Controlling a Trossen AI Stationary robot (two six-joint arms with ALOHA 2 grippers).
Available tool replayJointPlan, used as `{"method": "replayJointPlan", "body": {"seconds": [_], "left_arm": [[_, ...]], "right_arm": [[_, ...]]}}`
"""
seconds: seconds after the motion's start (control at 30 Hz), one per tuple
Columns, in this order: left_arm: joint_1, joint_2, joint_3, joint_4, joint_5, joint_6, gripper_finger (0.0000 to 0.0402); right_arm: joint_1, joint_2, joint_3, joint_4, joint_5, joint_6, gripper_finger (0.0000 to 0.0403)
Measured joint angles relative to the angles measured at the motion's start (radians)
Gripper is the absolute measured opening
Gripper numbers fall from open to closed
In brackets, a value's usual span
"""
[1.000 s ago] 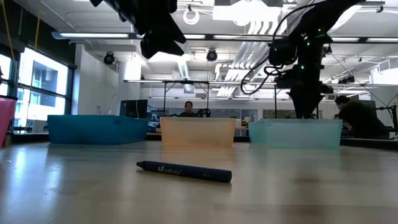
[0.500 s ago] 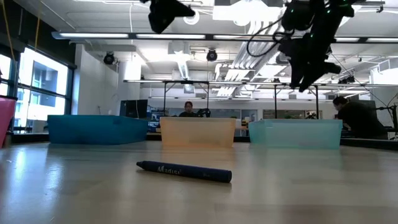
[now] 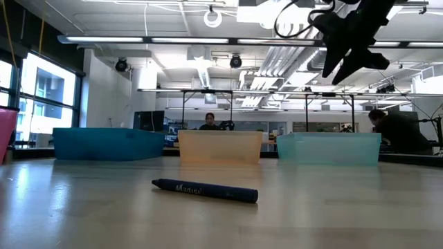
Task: Sort crayons/erasers/pens/pencils in bins
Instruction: Put the blue crayon into the orange bin
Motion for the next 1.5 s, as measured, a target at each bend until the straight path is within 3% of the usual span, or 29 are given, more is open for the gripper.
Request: {"method": "replayJointPlan", "body": {"seconds": [0.3, 0.53, 0.67, 1.5], "left_arm": [[-0.056, 0.04, 0.109, -0.255, -0.057, -0.002, 0.0196], [-0.131, 0.124, 0.139, -0.347, -0.074, -0.059, 0.0195], [-0.175, 0.198, 0.14, -0.356, -0.115, -0.097, 0.0195], [-0.263, 0.617, 0.139, -0.271, -0.111, -0.113, 0.0195]], "right_arm": [[0.109, 0.001, 0.0, -0.001, 0.093, 0.131, 0.0134], [0.139, 0.002, 0.0, -0.003, 0.126, 0.135, 0.0134], [0.142, 0.002, 0.0, -0.009, 0.131, 0.135, 0.0134], [0.142, 0.002, 0.0, -0.009, 0.158, 0.133, 0.0134]]}}
